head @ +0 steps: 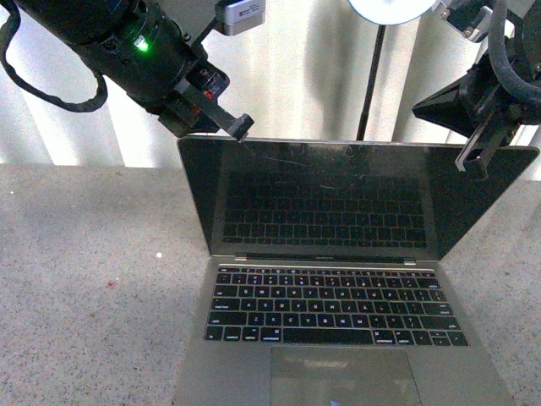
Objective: Close laptop
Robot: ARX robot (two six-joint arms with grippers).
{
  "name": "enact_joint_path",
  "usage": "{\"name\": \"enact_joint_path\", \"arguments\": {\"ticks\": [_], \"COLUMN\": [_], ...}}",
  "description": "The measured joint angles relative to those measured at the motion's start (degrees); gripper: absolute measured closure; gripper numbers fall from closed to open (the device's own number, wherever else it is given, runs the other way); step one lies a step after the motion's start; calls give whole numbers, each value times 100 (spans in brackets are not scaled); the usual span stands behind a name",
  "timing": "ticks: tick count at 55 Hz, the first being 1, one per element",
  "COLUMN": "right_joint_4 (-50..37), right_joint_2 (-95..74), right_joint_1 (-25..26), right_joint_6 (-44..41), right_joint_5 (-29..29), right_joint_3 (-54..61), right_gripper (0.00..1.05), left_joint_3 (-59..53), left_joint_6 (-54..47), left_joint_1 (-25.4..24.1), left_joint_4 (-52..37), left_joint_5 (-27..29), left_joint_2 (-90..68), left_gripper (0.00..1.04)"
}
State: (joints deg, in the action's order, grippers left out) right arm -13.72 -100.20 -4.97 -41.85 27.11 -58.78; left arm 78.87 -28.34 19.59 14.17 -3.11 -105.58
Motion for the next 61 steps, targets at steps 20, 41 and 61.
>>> {"name": "enact_joint_path", "arguments": {"ticks": [20, 41, 61], "right_joint_4": [269, 638, 754], "right_joint_2": [221, 319, 317], "right_joint_1": [-120, -243, -264], "right_joint_6": [-190, -367, -610], "right_joint_5": [94, 168, 166], "right_joint_3": [407, 866, 1145], "right_gripper": [102, 102, 102], "left_joint_3": [-367, -957, -1480], "left_joint_6": [-153, -162, 39], "left_joint_1": [68, 153, 146], "left_joint_4": [109, 149, -260], "left_joint_5": [-162, -444, -610], "left_joint_2": [197, 507, 498], "left_gripper": [101, 101, 101]}}
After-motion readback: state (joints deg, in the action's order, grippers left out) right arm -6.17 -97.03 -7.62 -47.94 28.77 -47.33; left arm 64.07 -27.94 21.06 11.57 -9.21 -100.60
